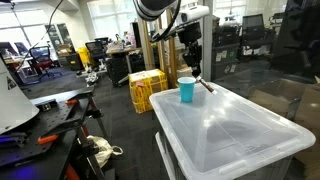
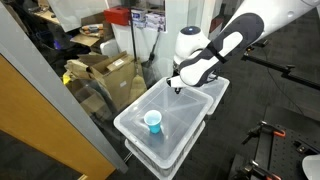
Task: Take the marker out of the cup and put it on the table
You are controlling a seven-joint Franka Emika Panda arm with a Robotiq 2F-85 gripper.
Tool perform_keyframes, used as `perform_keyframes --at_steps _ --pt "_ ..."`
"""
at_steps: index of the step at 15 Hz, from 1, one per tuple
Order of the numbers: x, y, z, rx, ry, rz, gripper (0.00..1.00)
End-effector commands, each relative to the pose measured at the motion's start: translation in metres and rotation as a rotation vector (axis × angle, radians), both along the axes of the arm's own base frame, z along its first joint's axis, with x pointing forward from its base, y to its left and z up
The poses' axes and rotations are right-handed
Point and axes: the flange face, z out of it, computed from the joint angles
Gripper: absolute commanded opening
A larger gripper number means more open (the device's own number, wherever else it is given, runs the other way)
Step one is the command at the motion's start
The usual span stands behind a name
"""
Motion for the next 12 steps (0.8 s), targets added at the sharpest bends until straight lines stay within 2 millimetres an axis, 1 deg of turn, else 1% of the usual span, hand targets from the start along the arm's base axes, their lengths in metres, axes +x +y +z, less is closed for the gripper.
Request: perform_keyframes --at_steps 1,4,6,9,12 --pt "0.002 -0.016 -0.01 -0.038 -0.03 -0.108 0.05" --pt "0.003 -0.03 -0.022 -0.068 -0.023 -0.192 0.05" --pt "0.006 -0.033 -0.028 -0.094 -0.017 -0.239 0.05" --pt "0.013 -0.032 -0.036 -0.126 -0.019 -0.286 0.05" --pt "0.02 -0.026 -0.043 -0.145 -0.019 -0.316 0.05"
